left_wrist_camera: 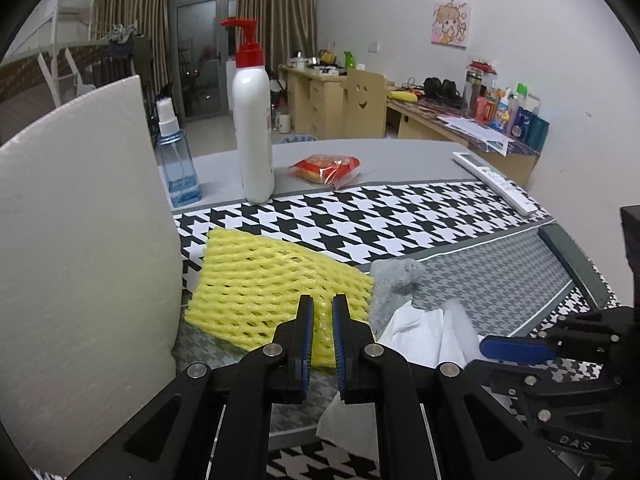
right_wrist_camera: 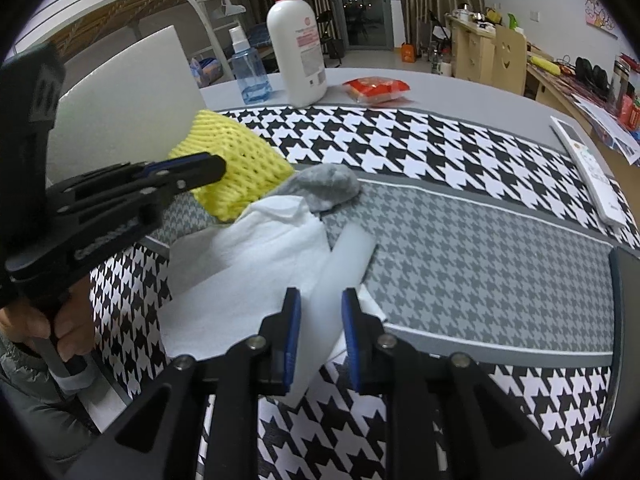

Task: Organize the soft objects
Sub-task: 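Close the right gripper on the white foam stick while the left lifts the sponge, then lift the white stick with the right gripper while the left carries the sponge to the box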

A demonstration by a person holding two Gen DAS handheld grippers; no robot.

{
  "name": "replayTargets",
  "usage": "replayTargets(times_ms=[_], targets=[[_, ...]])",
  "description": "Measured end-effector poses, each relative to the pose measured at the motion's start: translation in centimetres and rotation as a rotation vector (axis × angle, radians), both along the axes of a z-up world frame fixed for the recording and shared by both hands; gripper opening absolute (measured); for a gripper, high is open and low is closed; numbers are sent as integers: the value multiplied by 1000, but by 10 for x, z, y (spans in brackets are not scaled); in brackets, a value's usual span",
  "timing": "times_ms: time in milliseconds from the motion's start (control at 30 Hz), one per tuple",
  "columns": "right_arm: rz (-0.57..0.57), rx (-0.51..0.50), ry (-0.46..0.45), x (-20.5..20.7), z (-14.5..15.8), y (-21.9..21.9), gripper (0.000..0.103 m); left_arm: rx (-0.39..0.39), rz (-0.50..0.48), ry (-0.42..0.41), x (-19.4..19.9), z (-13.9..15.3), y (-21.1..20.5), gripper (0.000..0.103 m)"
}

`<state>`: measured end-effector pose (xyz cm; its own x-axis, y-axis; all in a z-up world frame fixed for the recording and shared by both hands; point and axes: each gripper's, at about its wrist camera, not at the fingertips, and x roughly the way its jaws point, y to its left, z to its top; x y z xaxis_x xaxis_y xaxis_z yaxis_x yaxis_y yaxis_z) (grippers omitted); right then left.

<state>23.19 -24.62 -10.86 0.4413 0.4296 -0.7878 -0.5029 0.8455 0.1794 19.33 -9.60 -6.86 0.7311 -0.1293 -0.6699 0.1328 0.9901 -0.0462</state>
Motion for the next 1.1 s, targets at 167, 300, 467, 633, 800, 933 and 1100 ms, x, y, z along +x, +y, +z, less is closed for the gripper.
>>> replayTargets(times_ms=[167, 300, 467, 633, 800, 933, 1100], targets=[[-12, -6, -3, -1, 1, 3, 21, 4, -15, -41, -11, 8, -1, 10], [-26, 3, -17, -4, 6, 2, 17, 8, -28, -65, -16, 15, -2, 10], [-54, 36, -63, -11, 22, -3, 16, 10, -45, -87, -21, 22, 0, 10], [-83, 61, -105, -13, 36, -9, 16, 12, -64, -102, -27, 27, 0, 10], [-105, 69, -125, -14, 41, -13, 15, 11, -72, -117, -35, 32, 3, 10], [-113, 74, -124, -19, 41, -17, 12, 15, -73, -142, -41, 40, 6, 10], [-117, 50, -65, -16, 27, -9, 12, 22, -86, -162, -45, 43, 4, 10]])
